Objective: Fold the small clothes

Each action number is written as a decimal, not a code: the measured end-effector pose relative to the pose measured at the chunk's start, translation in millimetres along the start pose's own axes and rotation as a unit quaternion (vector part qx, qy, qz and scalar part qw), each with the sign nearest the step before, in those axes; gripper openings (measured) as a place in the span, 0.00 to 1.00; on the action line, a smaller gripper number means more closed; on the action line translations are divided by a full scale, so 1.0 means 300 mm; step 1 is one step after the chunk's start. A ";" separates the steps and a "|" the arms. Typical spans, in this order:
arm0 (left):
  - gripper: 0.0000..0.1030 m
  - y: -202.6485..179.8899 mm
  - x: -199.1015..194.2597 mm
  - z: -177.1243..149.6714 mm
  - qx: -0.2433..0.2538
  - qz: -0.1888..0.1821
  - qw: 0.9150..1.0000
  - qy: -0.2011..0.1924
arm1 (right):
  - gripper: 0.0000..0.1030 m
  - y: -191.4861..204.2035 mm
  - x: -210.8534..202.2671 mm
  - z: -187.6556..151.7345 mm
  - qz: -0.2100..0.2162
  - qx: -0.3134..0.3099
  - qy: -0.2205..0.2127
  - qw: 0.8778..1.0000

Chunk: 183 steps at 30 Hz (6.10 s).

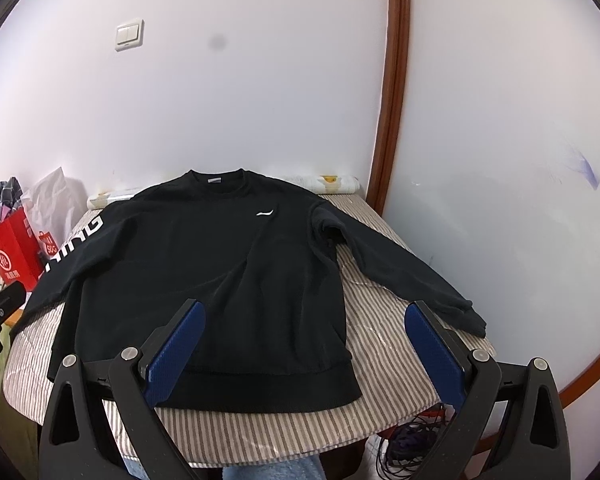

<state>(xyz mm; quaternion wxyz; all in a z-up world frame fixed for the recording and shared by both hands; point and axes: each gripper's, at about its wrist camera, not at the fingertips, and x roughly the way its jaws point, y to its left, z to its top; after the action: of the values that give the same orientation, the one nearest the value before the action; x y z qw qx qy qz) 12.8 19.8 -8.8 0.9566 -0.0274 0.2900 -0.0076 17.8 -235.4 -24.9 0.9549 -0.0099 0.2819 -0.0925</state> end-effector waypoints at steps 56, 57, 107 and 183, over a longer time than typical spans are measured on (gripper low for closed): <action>0.09 0.677 0.601 0.052 -0.232 0.048 0.970 0.059 | 0.98 0.115 0.481 -0.068 0.080 0.017 0.057 0.995; 0.09 0.649 0.592 0.081 -0.222 0.046 0.973 0.052 | 0.98 0.100 0.487 -0.067 0.082 0.019 0.055 0.995; 0.77 0.371 0.961 0.228 0.009 0.111 0.990 0.087 | 0.97 0.470 0.937 0.189 0.153 -0.107 0.117 0.975; 0.79 0.488 1.171 0.095 -0.077 0.048 0.985 0.146 | 0.74 -0.550 0.847 -0.044 -0.175 0.024 0.174 0.969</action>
<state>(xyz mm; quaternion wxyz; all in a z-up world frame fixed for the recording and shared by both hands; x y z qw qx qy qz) 320.5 156.6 -188.3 0.8982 -0.0857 0.4273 0.0572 191.8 -443.5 -160.7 0.8600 -0.0197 0.4356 -0.2652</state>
